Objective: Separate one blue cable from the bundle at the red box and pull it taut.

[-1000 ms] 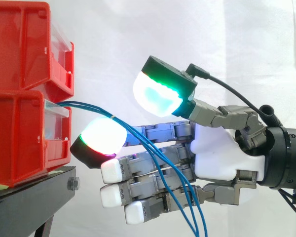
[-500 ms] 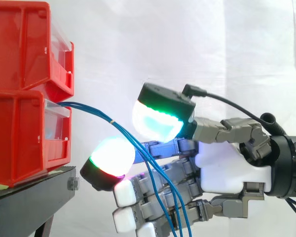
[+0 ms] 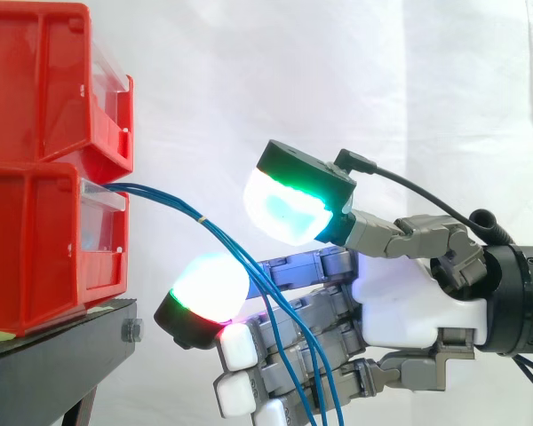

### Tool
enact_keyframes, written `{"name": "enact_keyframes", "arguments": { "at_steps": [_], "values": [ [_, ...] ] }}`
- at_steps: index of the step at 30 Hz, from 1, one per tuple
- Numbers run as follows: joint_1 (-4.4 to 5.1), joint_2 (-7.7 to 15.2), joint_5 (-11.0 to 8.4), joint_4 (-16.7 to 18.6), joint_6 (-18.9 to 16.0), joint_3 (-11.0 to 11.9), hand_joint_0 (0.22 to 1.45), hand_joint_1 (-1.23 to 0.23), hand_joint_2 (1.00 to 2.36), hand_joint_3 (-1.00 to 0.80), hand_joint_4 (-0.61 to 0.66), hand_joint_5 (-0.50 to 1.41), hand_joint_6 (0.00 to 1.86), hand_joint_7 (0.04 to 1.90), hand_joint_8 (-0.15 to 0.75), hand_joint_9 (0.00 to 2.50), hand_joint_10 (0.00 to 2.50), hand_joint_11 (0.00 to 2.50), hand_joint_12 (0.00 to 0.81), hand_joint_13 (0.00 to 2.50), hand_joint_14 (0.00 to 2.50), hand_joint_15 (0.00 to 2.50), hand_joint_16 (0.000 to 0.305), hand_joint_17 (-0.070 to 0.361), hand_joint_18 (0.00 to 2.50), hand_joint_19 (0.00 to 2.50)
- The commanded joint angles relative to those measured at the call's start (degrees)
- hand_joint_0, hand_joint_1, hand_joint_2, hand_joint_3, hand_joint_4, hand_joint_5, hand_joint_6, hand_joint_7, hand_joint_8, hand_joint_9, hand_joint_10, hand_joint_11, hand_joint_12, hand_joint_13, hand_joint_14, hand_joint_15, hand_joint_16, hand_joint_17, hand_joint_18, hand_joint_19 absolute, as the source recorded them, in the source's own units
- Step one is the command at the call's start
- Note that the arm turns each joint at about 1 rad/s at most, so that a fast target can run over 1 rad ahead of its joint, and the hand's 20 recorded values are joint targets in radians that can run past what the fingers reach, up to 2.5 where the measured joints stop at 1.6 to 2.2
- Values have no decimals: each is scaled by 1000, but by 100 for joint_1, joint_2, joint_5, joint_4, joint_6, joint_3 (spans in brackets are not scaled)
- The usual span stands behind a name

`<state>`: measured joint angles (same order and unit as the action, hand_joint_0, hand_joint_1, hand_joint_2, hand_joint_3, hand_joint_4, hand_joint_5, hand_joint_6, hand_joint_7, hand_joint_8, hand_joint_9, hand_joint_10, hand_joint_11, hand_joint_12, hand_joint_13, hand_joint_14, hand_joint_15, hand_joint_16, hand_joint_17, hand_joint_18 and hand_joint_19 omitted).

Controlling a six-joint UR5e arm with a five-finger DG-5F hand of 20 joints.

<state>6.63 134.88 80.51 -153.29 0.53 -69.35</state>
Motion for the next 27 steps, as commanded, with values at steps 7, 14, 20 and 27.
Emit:
{"name": "enact_keyframes", "arguments": {
  "at_steps": [7, 14, 20, 27],
  "values": [
    [-4, 3, 35, -25, 52, 97, 602, -581, 1007, -407, 196, -112, 536, 1262, 309, 908, 15, 508, 364, 888, 16, 397, 50, 114, 674, 610],
    [-4, -6, 35, -25, 87, 115, 587, -685, 1002, -466, 204, -113, 540, 1261, 311, 910, 16, 533, 369, 891, 16, 408, 51, 114, 681, 609],
    [-4, 38, 158, 1, 114, 106, 560, -597, 1000, -500, 211, -114, 542, 1246, 313, 918, 15, 544, 371, 899, 17, 410, 52, 116, 696, 612],
    [-12, 38, 229, 36, 114, 97, 579, -580, 1001, -490, 199, -114, 538, 1249, 308, 928, 18, 558, 368, 903, 17, 410, 51, 114, 696, 617]
  ]
}}
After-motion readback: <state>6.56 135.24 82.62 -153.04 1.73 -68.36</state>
